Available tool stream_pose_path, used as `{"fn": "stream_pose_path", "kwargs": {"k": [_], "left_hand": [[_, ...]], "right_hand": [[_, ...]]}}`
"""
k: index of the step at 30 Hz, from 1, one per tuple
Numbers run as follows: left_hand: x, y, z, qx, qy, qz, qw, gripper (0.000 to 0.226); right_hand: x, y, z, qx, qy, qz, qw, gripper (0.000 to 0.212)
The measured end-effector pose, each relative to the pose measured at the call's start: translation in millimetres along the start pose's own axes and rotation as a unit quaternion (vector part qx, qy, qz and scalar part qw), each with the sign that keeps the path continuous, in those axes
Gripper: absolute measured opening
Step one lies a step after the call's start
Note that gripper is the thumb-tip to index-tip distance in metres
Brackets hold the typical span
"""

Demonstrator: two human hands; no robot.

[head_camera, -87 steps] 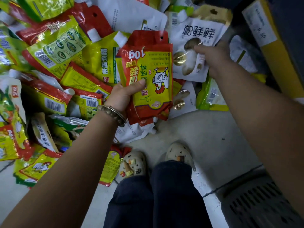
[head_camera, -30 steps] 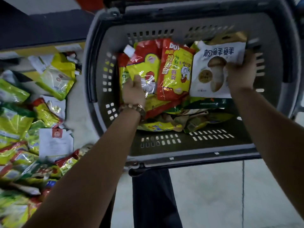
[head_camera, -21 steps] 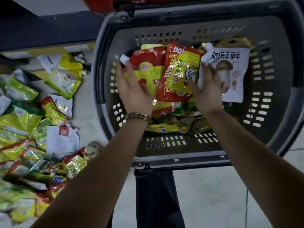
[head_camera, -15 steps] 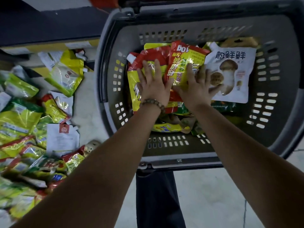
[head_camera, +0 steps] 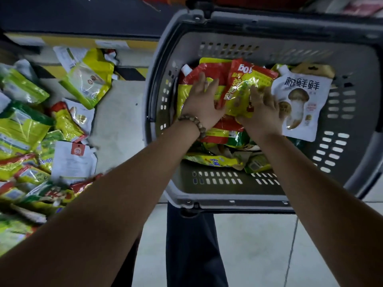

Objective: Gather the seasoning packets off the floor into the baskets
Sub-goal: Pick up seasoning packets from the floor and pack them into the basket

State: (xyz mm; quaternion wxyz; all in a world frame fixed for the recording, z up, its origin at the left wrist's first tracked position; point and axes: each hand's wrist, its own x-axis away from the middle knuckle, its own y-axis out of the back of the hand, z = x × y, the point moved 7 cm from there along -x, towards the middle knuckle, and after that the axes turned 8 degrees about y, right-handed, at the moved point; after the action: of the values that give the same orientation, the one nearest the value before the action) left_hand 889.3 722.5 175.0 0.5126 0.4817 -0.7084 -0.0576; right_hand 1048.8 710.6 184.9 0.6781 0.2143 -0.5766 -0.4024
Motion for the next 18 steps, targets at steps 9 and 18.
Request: {"fn": "stream_pose_path", "kwargs": {"k": [9,18], "left_hand": [[113.2,118.2,57.4,0.186,-0.071,-0.202,0.959,0.06],[117.0,173.7,274.1,0.237,0.159,-0.239,0.928,0.052]], "right_hand": [[65.4,70.7,151.9,-0.128,0.226,-0.184,0.948,0.054],[51.0,-38.1,344.5,-0.161,0.267,0.002,0.95,0.059]]}}
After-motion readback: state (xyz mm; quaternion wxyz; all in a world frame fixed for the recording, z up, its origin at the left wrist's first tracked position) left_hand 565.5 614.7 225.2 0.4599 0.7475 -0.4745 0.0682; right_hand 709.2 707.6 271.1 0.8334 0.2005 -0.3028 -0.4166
